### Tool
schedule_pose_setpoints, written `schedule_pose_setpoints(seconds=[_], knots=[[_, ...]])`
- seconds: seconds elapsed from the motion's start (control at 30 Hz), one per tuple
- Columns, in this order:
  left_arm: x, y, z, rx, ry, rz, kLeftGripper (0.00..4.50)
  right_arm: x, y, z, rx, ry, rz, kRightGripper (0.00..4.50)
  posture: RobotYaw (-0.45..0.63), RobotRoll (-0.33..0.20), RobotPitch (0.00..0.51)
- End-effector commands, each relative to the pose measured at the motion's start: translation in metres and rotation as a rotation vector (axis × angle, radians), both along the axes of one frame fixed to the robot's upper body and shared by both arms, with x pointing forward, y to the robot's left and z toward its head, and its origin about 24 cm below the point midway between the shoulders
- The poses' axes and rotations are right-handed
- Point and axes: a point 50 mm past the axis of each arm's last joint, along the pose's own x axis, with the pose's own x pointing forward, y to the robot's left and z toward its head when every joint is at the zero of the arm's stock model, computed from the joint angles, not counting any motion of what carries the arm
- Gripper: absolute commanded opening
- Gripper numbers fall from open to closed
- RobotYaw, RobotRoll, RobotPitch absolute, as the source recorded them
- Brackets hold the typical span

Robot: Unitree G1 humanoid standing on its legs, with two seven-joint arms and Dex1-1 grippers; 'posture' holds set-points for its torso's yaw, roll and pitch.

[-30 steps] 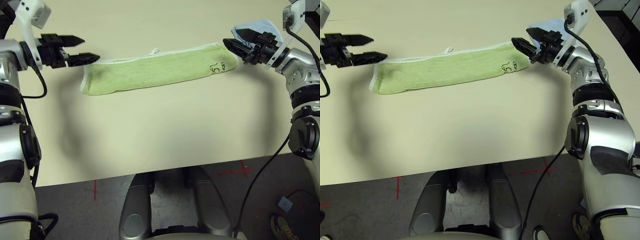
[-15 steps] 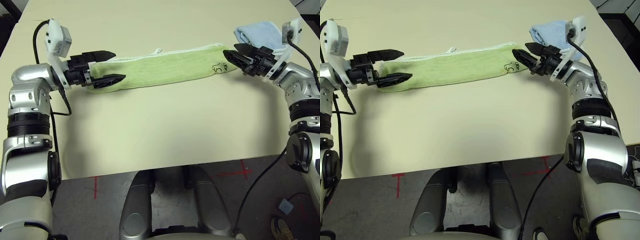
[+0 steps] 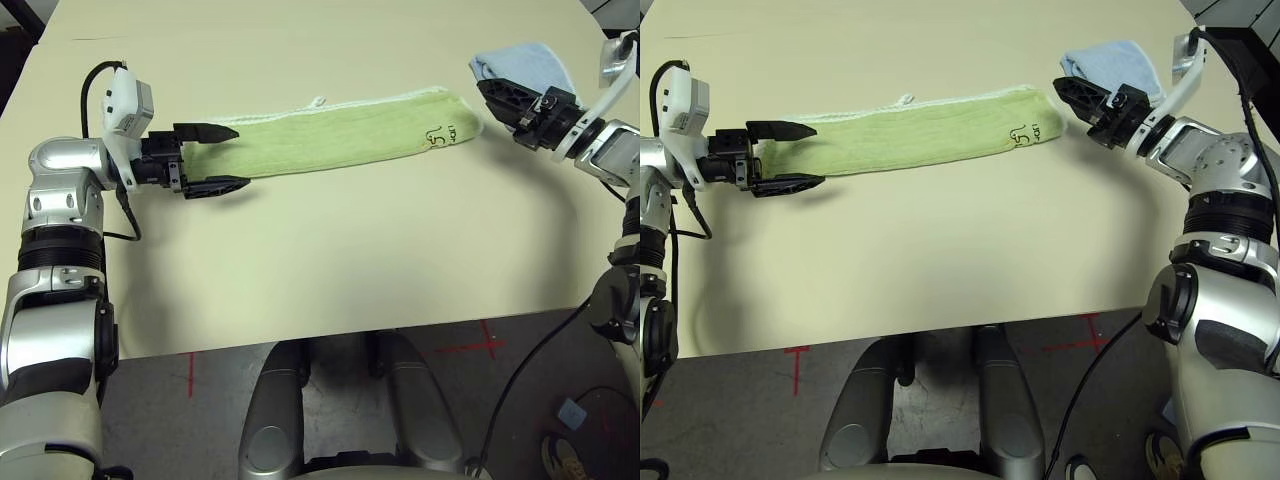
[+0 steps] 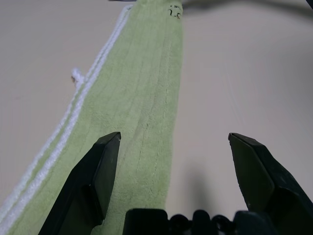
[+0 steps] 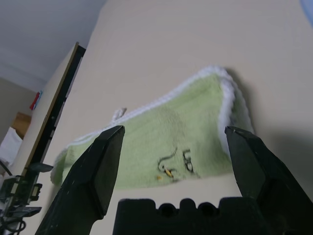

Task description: Fold the towel and set it aside.

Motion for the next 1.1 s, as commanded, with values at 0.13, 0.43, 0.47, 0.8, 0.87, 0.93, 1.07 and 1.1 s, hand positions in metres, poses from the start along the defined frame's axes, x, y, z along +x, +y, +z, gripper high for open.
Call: schedule_pose_setpoints(seconds=[0.13,0.43,0.47,0.8,0.87,0.93,1.07,1.1], knots=[[-0.002,0.000,0.002,0.014,0.012,-0.001,4.47,-0.017,-0.003,-0.010,0.001,0.102,-0.003,4.46,-0.03,0.000,0.359],[-0.003,-0.002,0.002,0.025,0.012,0.007,4.47,-0.006,0.021,-0.037,0.040,0.171,-0.043,4.46,-0.03,0.000,0.362],[-0.003,-0.002,0.002,0.026,0.013,0.008,4.47,-0.004,0.023,-0.038,0.041,0.174,-0.048,4.46,-0.02,0.000,0.363],[-0.006,0.001,0.003,0.036,0.023,0.021,4.47,0.020,0.027,-0.045,0.040,0.171,-0.134,4.46,0.00,0.000,0.365],[-0.007,0.002,0.002,0.038,0.027,0.026,4.47,0.020,0.026,-0.045,0.039,0.171,-0.139,4.46,0.00,0.000,0.364],[-0.008,0.002,0.001,0.039,0.030,0.028,4.47,0.021,0.026,-0.046,0.031,0.171,-0.146,4.46,0.00,0.000,0.364],[-0.008,0.002,0.001,0.039,0.036,0.030,4.50,0.022,0.025,-0.047,0.027,0.169,-0.171,3.87,0.00,0.000,0.364],[-0.008,0.002,0.001,0.039,0.037,0.030,4.50,0.023,0.025,-0.047,0.027,0.169,-0.177,3.53,0.00,0.000,0.364]])
